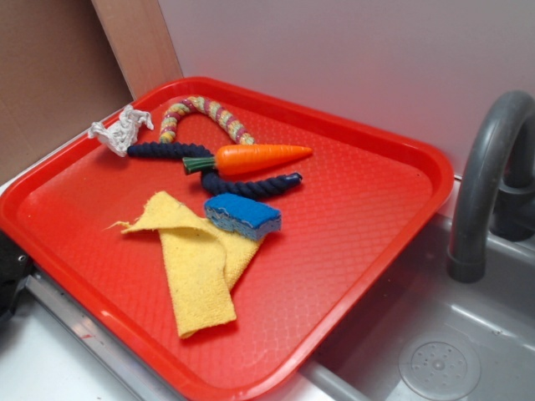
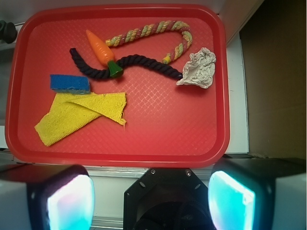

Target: Grab the blue sponge.

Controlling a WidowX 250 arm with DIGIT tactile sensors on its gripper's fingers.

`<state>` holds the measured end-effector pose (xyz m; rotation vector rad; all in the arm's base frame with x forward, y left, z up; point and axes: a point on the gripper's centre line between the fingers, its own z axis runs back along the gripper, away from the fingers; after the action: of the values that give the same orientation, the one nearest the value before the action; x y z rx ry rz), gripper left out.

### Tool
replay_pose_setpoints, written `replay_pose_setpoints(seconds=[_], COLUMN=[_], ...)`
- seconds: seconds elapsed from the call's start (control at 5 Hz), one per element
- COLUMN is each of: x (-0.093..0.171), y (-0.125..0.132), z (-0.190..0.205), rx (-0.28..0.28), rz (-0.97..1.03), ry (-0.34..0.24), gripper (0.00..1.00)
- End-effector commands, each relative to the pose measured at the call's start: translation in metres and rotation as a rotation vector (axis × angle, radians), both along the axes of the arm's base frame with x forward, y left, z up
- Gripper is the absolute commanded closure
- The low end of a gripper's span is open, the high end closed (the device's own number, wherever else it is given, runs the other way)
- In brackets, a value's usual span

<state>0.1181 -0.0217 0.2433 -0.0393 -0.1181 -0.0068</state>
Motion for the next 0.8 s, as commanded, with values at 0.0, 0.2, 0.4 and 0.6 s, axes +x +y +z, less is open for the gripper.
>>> replay_pose_setpoints(seconds=[0.0,0.2,0.4,0.6], x=[0.000,0.018,0.046,0.060], y=[0.000,-0.002,-0.010,-0.028], z=[0.000,0.000,-0.007,-0.022], rx=[0.000,0.053,0.089,0.101], rz=[0.000,-0.157,-0.404,-0.653], ry=[0.000,-0.043,-0.105,-0.160], gripper=[0.00,0.00,0.00,0.00])
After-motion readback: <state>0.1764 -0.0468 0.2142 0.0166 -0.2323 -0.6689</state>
